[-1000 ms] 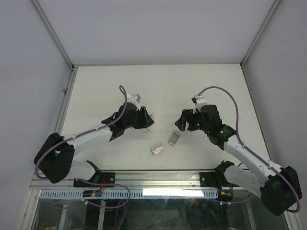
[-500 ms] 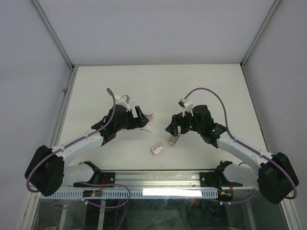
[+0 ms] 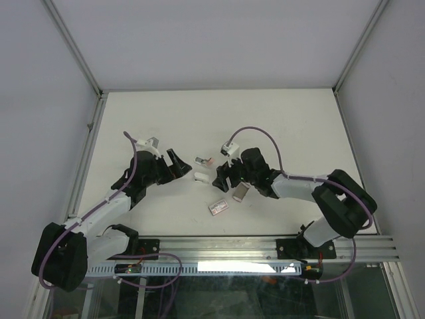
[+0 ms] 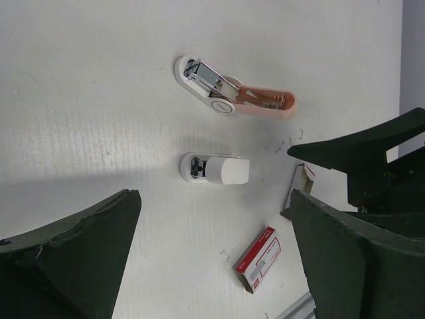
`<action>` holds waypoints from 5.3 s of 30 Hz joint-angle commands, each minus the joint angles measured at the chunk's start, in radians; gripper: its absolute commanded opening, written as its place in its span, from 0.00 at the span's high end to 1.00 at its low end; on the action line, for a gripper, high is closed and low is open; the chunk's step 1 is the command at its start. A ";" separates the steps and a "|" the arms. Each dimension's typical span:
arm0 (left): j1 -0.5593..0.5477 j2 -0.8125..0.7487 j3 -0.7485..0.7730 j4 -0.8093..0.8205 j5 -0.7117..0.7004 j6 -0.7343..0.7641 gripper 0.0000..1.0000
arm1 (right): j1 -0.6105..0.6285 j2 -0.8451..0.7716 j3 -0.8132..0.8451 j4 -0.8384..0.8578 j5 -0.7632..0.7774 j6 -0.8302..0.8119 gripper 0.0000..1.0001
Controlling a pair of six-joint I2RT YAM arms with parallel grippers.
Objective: Load the staples into the stapler
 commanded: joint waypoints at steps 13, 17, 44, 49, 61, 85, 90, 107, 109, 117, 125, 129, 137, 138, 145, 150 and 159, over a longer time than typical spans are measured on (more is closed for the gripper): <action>0.063 -0.053 -0.006 0.059 0.127 -0.009 0.01 | 0.042 0.251 0.106 0.273 -0.049 -0.203 0.32; 0.068 -0.058 -0.008 0.057 0.133 -0.006 0.01 | 0.046 0.292 0.114 0.291 -0.039 -0.244 0.34; 0.090 -0.140 -0.048 0.044 0.217 -0.071 0.01 | 0.128 0.106 0.033 0.307 -0.046 -0.223 1.00; 0.086 -0.097 -0.055 0.128 0.367 -0.133 0.01 | 0.151 -0.076 -0.024 0.269 -0.021 -0.192 1.00; -0.040 -0.067 0.033 0.216 0.435 -0.181 0.01 | 0.185 -0.235 -0.021 0.140 -0.003 -0.199 1.00; -0.095 -0.075 0.031 0.229 0.427 -0.252 1.00 | 0.194 -0.261 -0.034 0.164 0.016 -0.187 1.00; -0.095 -0.076 0.037 0.225 0.429 -0.250 0.91 | 0.194 -0.270 -0.035 0.168 0.020 -0.177 1.00; -0.032 -0.203 0.214 -0.098 0.205 0.016 0.01 | 0.142 -0.327 0.005 -0.059 0.294 -0.104 1.00; 0.010 -0.203 0.273 -0.186 0.179 0.084 0.01 | 0.077 -0.305 0.033 -0.141 0.345 -0.078 1.00; 0.152 -0.138 0.446 -0.352 0.143 0.289 0.01 | -0.187 -0.053 0.187 -0.153 0.441 -0.041 1.00; 0.178 -0.141 0.449 -0.358 0.096 0.350 0.01 | -0.242 0.207 0.339 -0.084 0.378 -0.132 1.00; 0.183 -0.143 0.430 -0.357 0.081 0.356 0.01 | -0.241 0.255 0.366 -0.108 0.336 -0.180 1.00; 0.187 -0.143 0.420 -0.352 0.080 0.355 0.01 | -0.242 0.305 0.441 -0.247 0.377 -0.163 0.95; 0.187 -0.145 0.418 -0.352 0.080 0.355 0.01 | -0.242 0.307 0.445 -0.255 0.381 -0.156 0.92; 0.191 -0.147 0.412 -0.349 0.081 0.354 0.01 | -0.242 0.320 0.464 -0.305 0.399 -0.138 0.66; 0.193 -0.160 0.405 -0.346 0.074 0.351 0.01 | -0.241 0.287 0.461 -0.299 0.399 -0.138 0.66; 0.195 -0.169 0.398 -0.342 0.082 0.346 0.01 | -0.245 0.182 0.455 -0.313 0.399 -0.138 0.66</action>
